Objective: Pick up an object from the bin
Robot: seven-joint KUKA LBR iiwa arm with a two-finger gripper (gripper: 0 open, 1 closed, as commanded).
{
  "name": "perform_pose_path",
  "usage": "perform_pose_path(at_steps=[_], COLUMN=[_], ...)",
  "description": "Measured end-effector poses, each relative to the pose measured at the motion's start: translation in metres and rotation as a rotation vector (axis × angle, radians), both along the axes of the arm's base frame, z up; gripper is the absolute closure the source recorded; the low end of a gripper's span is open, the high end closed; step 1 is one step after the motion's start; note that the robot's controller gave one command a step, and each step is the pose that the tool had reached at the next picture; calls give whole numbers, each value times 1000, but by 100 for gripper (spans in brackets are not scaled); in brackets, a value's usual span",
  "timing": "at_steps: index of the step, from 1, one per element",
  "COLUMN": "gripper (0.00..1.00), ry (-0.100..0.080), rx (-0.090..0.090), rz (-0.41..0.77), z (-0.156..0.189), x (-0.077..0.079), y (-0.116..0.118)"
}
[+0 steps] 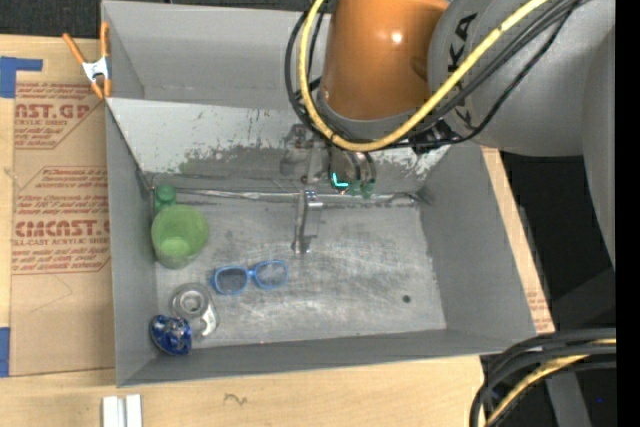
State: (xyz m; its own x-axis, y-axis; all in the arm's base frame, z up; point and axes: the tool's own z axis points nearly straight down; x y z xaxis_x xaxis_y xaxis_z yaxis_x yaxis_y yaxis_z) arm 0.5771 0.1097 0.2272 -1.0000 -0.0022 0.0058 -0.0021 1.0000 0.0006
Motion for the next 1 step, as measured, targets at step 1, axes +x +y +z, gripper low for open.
perform_pose_path(at_steps=[1], gripper=[0], ry=[4], rx=[-1], rz=[-32], z=[-104], x=[-56], y=[9])
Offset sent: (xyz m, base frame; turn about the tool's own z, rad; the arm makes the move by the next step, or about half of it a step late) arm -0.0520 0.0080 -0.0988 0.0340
